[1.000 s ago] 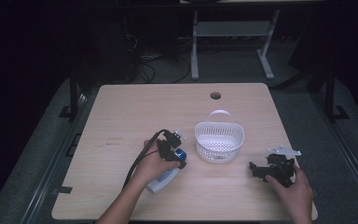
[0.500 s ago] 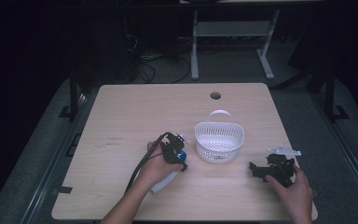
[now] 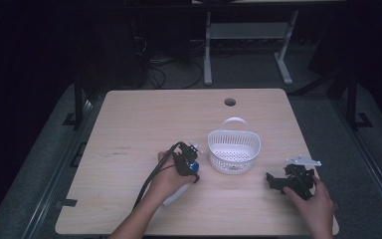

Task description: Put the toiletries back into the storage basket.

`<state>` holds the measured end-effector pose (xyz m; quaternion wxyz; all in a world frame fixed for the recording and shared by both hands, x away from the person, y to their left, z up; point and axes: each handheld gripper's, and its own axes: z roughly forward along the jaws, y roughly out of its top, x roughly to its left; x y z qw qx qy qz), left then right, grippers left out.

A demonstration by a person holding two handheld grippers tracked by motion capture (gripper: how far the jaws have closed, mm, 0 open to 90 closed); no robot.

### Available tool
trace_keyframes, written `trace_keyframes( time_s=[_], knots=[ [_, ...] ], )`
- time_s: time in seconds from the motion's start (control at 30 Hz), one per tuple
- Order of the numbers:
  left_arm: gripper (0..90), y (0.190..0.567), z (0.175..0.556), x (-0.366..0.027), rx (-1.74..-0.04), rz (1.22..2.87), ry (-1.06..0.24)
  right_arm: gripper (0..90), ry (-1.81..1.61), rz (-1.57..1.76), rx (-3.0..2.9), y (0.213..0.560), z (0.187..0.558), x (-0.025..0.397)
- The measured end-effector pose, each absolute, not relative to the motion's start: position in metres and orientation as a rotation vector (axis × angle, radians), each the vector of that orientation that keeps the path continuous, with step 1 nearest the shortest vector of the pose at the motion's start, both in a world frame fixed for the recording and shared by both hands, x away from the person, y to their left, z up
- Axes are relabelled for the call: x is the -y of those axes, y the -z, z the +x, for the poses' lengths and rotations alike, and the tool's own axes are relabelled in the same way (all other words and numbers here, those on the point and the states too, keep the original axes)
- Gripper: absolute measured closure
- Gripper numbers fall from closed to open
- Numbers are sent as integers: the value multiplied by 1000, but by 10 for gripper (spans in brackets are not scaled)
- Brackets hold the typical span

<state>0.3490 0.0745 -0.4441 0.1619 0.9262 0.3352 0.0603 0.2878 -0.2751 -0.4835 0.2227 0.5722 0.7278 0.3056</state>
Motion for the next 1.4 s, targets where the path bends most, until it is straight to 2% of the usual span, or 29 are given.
trace_keyframes(
  time_s=[0.4, 0.77, 1.4],
  knots=[
    [358, 443, 350, -75, -985, 2638, -169, 4, -844, 1580, -2010, 484, 288, 275],
    [365, 441, 351, -85, -968, 2577, -121, 5, -844, 1581, -2010, 484, 288, 275],
    [368, 410, 351, -131, -844, 2335, -9, 4, -844, 1581, -2010, 484, 288, 275]
  ],
)
